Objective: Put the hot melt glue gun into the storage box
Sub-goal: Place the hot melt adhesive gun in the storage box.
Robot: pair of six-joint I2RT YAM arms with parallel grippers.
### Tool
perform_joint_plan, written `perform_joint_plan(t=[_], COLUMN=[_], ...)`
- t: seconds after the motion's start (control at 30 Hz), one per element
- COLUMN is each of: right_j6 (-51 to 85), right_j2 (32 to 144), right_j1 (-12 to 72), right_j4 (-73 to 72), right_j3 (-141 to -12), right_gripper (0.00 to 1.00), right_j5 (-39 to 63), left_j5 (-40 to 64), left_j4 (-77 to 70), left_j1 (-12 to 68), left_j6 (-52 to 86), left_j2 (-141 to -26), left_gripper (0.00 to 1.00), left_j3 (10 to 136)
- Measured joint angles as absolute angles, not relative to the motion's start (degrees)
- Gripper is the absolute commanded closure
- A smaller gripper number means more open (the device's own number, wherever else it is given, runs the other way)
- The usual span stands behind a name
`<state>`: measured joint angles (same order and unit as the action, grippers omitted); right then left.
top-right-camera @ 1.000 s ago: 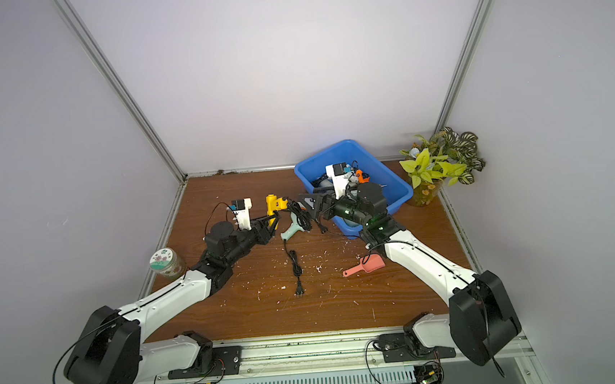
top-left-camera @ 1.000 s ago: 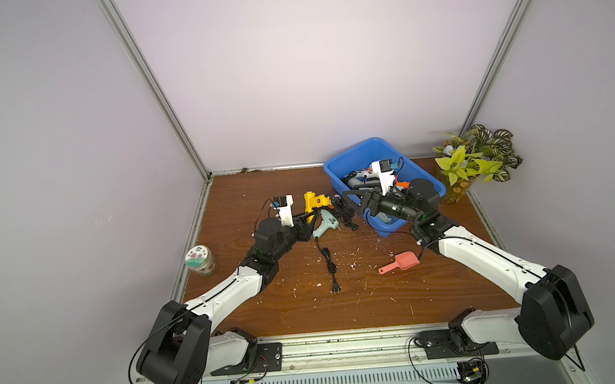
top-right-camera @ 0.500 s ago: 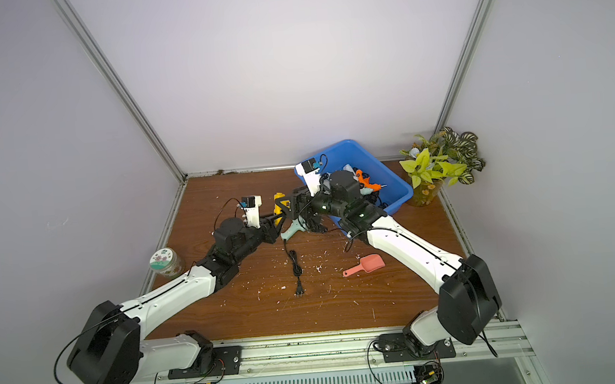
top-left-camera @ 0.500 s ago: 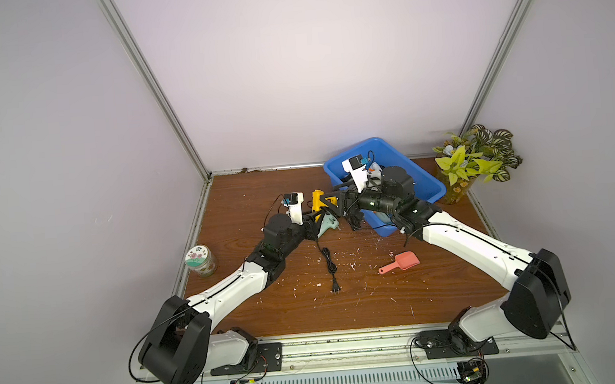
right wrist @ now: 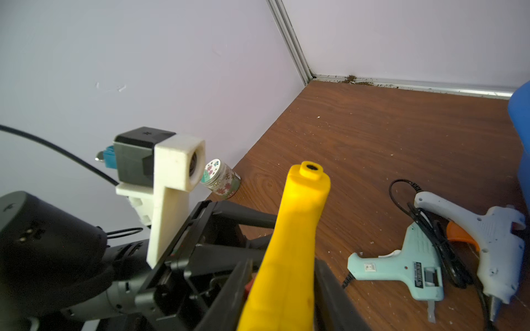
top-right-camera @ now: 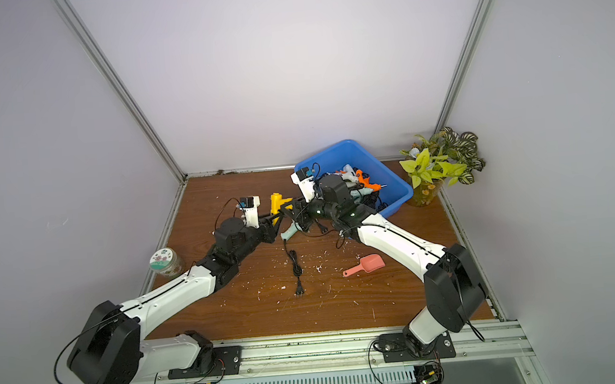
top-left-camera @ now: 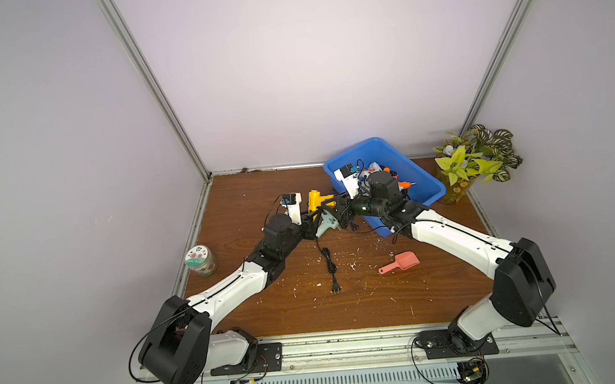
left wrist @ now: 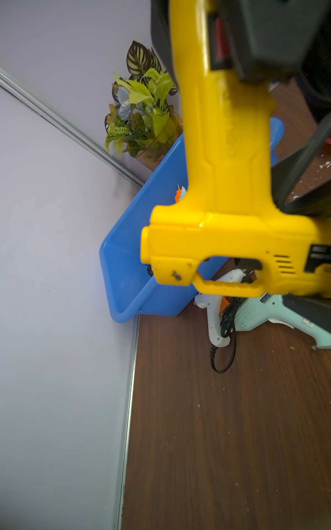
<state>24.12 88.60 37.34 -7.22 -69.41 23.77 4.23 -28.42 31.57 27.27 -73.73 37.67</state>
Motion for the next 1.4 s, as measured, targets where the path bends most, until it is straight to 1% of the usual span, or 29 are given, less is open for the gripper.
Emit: perform_joint_plan(t=[0.03,0.07,0.1,0.13,0.2,0.27,0.4,0.43,0.57,0.67,0.8,1.03,1.23,1.4], right_j6=[24.1,24.1,24.1,24.1,24.1,24.1,23.8,23.6,22.4,21.3,21.0,22.6,23.0,23.3], right_j2=[88.6,88.6,88.6,88.6,88.6,88.5,87.7,87.2,85.5,85.1,84.8,85.4,90.7,96.9], right_j1=[37.4,37.5,37.5,37.5,37.5,37.5,37.1,36.8,34.9,31.9,25.4,14.3,12.5,11.9], right_j4=[-7.2,-7.3,-7.3,-7.4,-7.4,-7.4,-7.2,-7.0,-5.6,-5.5,-7.3,-13.3,-17.8,-18.7], right_j3=[-69.4,-69.3,-69.3,-69.2,-69.0,-68.9,-68.9,-68.9,-69.2,-70.1,-70.0,-67.5,-67.5,-68.4], right_gripper=[0.79,0.83,0.86,0.89,0.93,0.95,0.96,0.96,0.95,0.94,0.95,0.94,0.93,0.94], right_j5=[23.2,22.7,22.7,22.5,22.3,21.7,19.0,18.1,15.2,13.6,12.4,8.9,4.8,2.1], left_j5=[3.9,3.8,3.8,3.8,3.8,4.0,6.0,6.4,6.8,5.8,3.7,2.0,1.2,0.8], left_j4=[-28.4,-28.4,-28.4,-28.5,-28.5,-28.6,-31.5,-32.4,-35.5,-37.2,-37.6,-37.4,-36.6,-35.5], left_j1=[31.6,31.6,31.6,31.6,31.6,31.6,31.6,31.6,31.6,31.6,31.6,31.6,31.6,31.6], left_j6=[27.1,27.0,26.9,26.9,27.0,27.0,27.8,27.9,28.6,28.6,28.6,28.5,28.5,28.3], left_j2=[-73.7,-73.8,-73.8,-73.9,-74.1,-74.2,-74.0,-73.6,-70.8,-67.8,-65.3,-65.2,-66.5,-67.4], left_gripper=[1.00,0.97,0.94,0.87,0.70,0.47,0.05,0.01,0.01,0.01,0.01,0.01,0.01,0.01], left_j3=[37.7,37.7,37.7,37.7,37.7,37.7,37.3,36.9,34.8,33.1,32.1,31.7,31.7,31.7])
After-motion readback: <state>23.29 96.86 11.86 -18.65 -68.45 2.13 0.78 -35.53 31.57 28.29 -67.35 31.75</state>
